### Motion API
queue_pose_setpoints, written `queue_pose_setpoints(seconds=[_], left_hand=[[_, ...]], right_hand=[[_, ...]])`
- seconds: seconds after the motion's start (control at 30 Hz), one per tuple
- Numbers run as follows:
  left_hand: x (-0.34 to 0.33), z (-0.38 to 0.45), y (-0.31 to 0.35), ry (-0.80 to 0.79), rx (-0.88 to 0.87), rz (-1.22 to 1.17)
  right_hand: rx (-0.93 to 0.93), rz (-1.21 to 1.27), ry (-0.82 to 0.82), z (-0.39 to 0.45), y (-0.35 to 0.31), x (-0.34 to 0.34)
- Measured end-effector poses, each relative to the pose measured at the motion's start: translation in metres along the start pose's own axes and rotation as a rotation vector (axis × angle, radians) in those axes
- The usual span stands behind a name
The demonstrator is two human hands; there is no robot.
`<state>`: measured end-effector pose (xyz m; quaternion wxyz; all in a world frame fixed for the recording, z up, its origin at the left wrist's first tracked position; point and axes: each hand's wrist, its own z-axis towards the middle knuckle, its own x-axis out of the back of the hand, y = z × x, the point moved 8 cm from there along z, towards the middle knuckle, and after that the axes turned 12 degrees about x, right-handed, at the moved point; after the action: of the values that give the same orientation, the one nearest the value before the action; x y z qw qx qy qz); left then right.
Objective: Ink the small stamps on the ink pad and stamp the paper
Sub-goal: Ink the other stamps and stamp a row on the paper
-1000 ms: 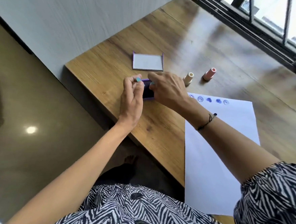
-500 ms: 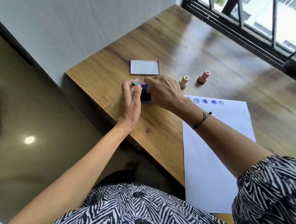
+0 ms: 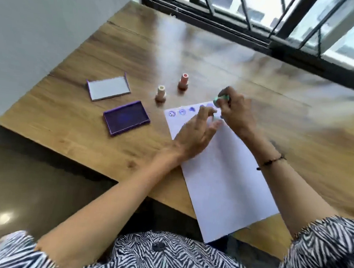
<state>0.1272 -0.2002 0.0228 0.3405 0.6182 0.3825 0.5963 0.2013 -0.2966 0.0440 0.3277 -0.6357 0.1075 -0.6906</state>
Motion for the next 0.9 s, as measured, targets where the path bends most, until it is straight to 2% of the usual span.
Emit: queue_pose_setpoints(seconds=[0.1,0.23,0.43,0.9], left_hand=[[-0.019,0.009,0.004,-0.035,-0.055,0.097],[-0.018,0.011,-0.004,-0.019,-0.039,0.116],[-0.016,0.011,-0.003,0.012,-0.061,0.131],[-0.016,0.011,-0.003,-0.010,-0.087,0.111]], right_hand=[[0.028,-0.088,-0.018,0.012,0.014,0.003],[0.116,-0.221,-0.092,0.025,0.016,-0.002],[0.241,-0.249,-0.139,0.027,0.005,-0.004],[0.290,-0.405,-0.226,0.029,0.004,-0.016]])
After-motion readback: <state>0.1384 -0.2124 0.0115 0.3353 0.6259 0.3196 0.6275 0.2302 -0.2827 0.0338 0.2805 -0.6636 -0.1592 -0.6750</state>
